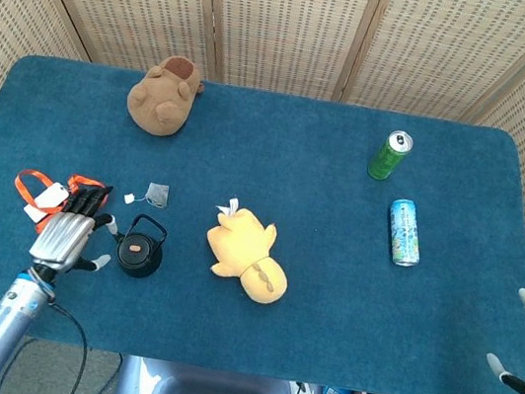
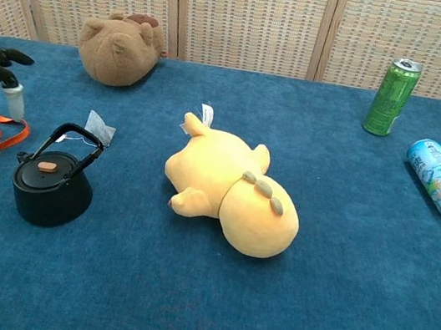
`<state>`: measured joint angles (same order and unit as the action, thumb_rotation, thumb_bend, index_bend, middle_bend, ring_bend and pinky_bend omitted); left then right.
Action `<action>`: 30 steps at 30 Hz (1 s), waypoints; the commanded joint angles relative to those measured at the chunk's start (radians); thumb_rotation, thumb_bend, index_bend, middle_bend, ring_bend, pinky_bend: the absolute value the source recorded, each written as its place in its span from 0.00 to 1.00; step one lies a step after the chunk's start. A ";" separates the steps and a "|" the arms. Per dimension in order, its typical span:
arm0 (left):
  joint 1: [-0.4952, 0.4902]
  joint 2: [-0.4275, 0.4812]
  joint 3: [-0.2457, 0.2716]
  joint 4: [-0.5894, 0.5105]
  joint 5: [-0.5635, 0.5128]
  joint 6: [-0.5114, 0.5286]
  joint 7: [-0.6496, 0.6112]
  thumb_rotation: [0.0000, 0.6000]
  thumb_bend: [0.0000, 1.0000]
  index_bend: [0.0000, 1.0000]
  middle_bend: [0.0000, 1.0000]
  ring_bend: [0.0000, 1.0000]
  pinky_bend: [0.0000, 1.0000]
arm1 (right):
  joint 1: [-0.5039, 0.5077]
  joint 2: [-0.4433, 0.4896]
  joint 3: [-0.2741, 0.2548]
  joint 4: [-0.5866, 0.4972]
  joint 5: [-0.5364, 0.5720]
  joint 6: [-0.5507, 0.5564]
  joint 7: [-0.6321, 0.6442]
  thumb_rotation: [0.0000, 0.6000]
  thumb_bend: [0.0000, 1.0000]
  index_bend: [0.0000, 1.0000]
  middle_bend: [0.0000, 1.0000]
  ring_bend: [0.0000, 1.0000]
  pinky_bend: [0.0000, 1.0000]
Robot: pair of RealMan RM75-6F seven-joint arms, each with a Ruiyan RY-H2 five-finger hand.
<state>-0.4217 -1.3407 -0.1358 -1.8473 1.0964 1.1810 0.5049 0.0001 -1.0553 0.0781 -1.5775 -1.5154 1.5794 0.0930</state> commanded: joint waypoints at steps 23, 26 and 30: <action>-0.073 -0.115 0.012 0.110 -0.113 -0.027 0.054 1.00 0.38 0.48 0.00 0.00 0.00 | 0.000 0.006 -0.001 -0.002 0.003 -0.008 0.008 1.00 0.00 0.00 0.00 0.00 0.00; -0.079 -0.128 0.012 0.119 -0.122 -0.025 0.060 1.00 0.38 0.48 0.00 0.00 0.00 | 0.000 0.006 -0.001 -0.001 0.006 -0.010 0.010 1.00 0.00 0.00 0.00 0.00 0.00; -0.085 -0.139 0.013 0.124 -0.133 -0.023 0.065 1.00 0.38 0.48 0.00 0.00 0.00 | 0.000 0.008 0.001 0.000 0.008 -0.010 0.016 1.00 0.00 0.00 0.00 0.00 0.00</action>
<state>-0.5062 -1.4791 -0.1233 -1.7234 0.9641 1.1574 0.5695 0.0003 -1.0478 0.0790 -1.5775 -1.5078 1.5689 0.1085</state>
